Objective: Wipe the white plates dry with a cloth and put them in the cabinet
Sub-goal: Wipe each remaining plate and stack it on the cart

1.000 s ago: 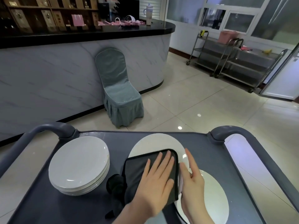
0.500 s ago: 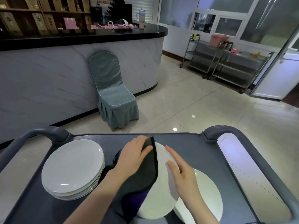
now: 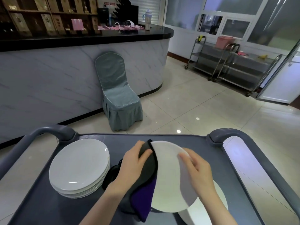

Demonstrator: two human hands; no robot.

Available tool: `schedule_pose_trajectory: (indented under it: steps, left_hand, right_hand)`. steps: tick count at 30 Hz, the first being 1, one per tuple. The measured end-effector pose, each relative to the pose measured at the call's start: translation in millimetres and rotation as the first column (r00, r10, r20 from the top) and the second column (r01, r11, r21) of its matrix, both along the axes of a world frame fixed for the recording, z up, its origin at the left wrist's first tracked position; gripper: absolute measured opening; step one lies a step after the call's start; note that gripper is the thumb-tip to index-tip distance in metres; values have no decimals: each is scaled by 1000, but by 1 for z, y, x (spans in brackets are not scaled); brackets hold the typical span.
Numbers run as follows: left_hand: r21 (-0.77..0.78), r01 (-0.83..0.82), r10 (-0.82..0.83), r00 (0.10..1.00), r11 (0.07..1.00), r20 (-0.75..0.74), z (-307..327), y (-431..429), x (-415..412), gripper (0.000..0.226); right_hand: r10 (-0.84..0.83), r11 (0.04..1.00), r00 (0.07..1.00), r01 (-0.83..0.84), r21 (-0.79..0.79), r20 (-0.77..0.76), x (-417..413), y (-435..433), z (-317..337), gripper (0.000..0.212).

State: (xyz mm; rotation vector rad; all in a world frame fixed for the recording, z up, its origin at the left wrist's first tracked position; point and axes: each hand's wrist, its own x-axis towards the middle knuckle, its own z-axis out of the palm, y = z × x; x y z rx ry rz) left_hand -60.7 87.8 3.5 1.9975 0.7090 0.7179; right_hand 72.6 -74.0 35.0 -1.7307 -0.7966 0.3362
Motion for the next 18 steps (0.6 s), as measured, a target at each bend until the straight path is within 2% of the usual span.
schedule_pose_trajectory:
  steps: [2,5,8,11,13,15,18]
  left_hand:
    - [-151,-89,94,995,985,20,-11,-4,-6,3]
    - [-170,-113,113,994,979,-14,-13,-4,-5,8]
    - [-81,-20,18,1000,997,-25,6,5,-1,11]
    - [142,203,-175,967,969,-185,20,9,4,18]
    - [209,287,-235,942,935,-241,23,7,5,23]
    - [137,215,-202,974,967,-107,22,6,4,21]
    - [-64,-100,104,992,993,71,10,-2,0,29]
  right_hand:
    - [-99,991,986,111,80,-134,0,-4,-1,24]
    - [-116,988,981,130,80,-159,2,-7,-1,20]
    - [-15,999,998,17,27,-65,5,-6,5,19]
    - [163,982,985,-156,-108,60,1,0,9,31]
    - [220,969,971,-206,-140,94,-2,1,10,36]
    - [170,983,983,-165,-79,68,0,-1,14,36]
    - [-12,993,995,23,112,-102,3,-3,14,26]
